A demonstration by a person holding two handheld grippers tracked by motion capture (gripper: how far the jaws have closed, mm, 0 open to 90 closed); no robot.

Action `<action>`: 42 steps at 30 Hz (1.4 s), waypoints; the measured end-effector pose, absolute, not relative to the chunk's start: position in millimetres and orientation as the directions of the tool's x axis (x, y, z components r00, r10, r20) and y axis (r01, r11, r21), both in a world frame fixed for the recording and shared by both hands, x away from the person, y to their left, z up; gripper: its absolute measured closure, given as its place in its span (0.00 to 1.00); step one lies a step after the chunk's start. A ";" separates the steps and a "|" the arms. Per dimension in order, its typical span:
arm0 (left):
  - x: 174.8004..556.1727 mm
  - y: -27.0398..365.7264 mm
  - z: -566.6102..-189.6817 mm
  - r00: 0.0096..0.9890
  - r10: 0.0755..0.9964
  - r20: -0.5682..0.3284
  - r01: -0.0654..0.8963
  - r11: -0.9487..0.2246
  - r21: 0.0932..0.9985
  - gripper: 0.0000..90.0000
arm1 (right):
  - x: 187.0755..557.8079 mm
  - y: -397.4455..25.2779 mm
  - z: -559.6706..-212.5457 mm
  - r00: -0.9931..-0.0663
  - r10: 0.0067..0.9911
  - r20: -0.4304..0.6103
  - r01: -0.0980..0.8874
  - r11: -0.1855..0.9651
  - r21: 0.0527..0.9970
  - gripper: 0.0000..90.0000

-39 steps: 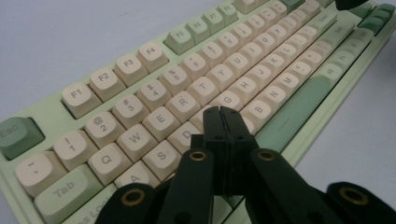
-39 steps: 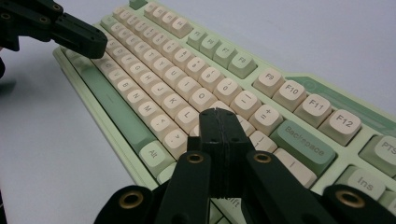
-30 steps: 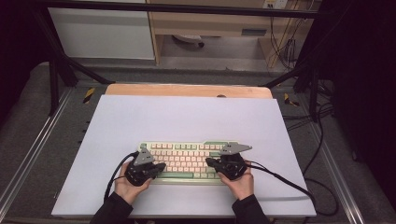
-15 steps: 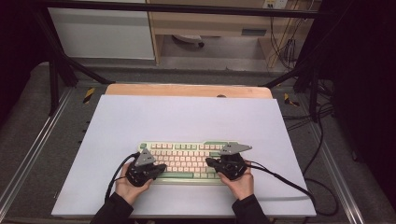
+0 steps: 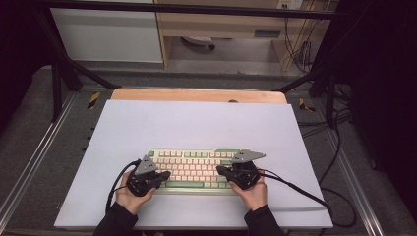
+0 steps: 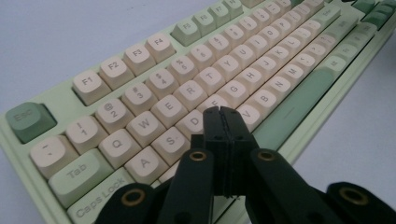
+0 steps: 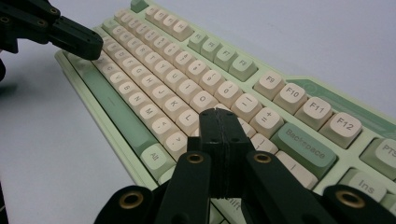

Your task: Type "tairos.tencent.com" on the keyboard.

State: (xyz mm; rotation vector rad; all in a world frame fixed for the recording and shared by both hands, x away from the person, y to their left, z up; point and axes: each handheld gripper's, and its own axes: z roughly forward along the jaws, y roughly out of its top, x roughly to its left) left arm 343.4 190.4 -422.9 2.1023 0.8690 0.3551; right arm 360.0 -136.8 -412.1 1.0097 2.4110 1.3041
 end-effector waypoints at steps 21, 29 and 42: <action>341.9 206.5 -419.9 0.706 0.707 -0.041 0.462 -0.416 0.784 0.99 | 368.7 -114.9 -411.3 -0.739 0.659 0.143 0.477 0.361 0.802 1.00; 342.4 209.1 -419.9 0.703 0.710 -0.047 0.466 -0.409 0.785 0.99 | 376.0 -102.3 -416.0 -0.727 0.671 0.148 0.493 0.359 0.792 1.00; 342.6 209.8 -419.7 0.701 0.711 -0.046 0.465 -0.408 0.785 0.99 | 386.6 -89.8 -425.8 -0.715 0.683 0.149 0.517 0.374 0.770 1.00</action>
